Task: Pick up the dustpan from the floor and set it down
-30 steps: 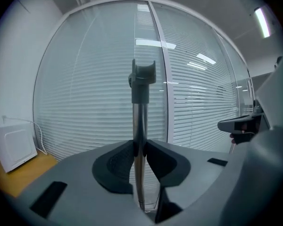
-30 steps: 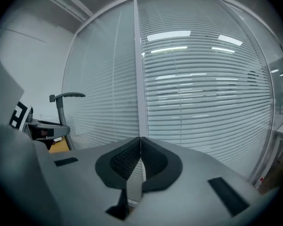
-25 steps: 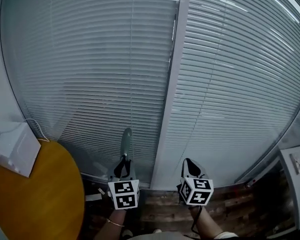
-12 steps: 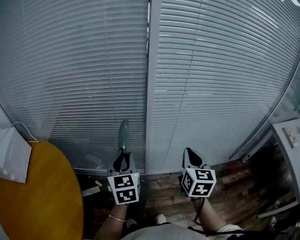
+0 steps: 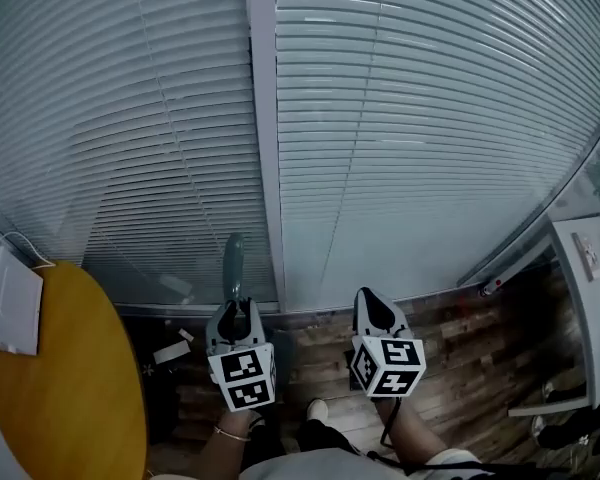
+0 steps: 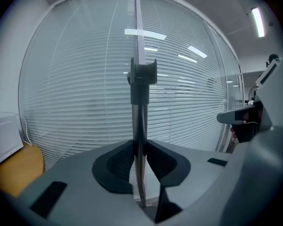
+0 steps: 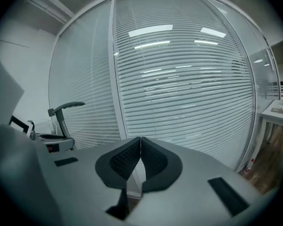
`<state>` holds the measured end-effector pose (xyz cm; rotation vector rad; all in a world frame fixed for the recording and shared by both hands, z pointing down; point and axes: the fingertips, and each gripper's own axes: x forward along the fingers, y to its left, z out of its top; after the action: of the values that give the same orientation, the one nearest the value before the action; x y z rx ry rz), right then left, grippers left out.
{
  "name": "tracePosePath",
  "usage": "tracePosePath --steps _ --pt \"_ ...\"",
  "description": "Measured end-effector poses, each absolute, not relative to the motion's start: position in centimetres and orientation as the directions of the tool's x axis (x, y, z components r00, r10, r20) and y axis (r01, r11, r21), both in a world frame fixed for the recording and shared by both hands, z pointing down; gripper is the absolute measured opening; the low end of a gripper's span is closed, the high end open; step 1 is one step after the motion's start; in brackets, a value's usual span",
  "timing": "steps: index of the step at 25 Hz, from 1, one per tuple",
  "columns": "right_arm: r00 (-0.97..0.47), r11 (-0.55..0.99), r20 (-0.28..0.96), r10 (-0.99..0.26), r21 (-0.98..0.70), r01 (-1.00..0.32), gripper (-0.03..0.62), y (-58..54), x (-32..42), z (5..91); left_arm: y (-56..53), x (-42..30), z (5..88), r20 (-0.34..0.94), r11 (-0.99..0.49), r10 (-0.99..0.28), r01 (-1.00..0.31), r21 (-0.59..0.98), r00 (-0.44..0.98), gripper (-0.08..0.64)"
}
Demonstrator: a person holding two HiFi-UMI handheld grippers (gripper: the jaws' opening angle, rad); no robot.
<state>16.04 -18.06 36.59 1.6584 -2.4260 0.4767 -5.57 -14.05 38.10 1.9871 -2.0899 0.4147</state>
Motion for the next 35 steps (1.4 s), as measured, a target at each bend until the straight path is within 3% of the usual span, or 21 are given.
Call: tracePosePath --steps 12,26,35 --pt "-0.397 0.371 0.430 -0.811 -0.147 -0.917 0.032 -21.6 16.9 45.9 -18.2 -4.2 45.2 0.413 0.144 -0.900 -0.989 -0.013 -0.137 0.093" --pt "-0.331 0.283 0.439 -0.835 -0.173 -0.943 0.032 -24.4 17.0 53.4 -20.5 -3.5 54.2 0.449 0.154 -0.884 -0.988 0.014 -0.132 0.093" --pt "-0.289 0.277 0.465 -0.837 -0.096 -0.956 0.032 -23.3 18.1 57.8 -19.6 -2.5 58.7 0.484 0.132 -0.868 -0.991 -0.003 -0.117 0.094"
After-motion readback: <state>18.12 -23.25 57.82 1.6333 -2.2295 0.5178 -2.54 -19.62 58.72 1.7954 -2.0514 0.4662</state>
